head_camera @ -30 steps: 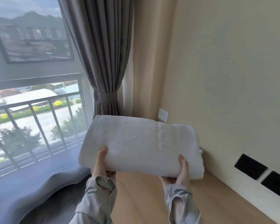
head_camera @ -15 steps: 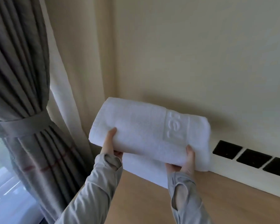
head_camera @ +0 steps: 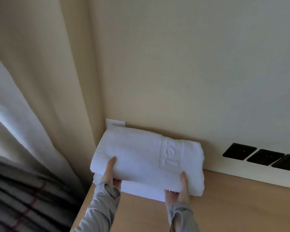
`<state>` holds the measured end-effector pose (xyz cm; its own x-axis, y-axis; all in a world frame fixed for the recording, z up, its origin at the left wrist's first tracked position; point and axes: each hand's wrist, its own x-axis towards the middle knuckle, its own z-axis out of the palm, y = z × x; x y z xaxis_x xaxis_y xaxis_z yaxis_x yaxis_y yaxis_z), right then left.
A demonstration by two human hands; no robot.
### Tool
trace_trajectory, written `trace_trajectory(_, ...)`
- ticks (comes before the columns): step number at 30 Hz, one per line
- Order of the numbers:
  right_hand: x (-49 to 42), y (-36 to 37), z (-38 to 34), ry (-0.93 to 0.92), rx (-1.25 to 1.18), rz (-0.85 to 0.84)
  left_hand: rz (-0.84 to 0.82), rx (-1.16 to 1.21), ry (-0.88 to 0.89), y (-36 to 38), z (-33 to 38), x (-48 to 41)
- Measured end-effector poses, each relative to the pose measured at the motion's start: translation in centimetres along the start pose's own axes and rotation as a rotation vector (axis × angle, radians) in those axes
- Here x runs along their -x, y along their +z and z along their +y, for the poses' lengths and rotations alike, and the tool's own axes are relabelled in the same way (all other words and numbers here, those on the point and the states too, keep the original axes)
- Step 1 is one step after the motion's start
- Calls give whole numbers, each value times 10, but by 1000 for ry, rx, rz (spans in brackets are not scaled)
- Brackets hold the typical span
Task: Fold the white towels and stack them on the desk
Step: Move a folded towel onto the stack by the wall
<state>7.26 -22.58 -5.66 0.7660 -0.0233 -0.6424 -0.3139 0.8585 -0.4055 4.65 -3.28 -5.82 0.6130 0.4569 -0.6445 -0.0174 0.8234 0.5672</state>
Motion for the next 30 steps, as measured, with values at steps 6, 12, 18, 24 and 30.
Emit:
trace_trajectory(6, -5, -20, -30, -139, 251, 53, 52, -161, 38, -12, 9, -15)
trace_trajectory(12, -17, -19, -96, -113, 794, -18, 119, -534, 18, -15, 64, -26)
trace_trajectory(18, -25, 23, -98, -141, 1194, 31, 84, -920, 131, 13, 87, -28)
trace_trajectory(24, -23, 9, -84, -448, 1067, -10, 59, -816, 308, 16, 92, -23)
trace_trajectory(30, -45, 5, -69, -436, 1199, 66, 124, -912, 184, 2, 80, -37)
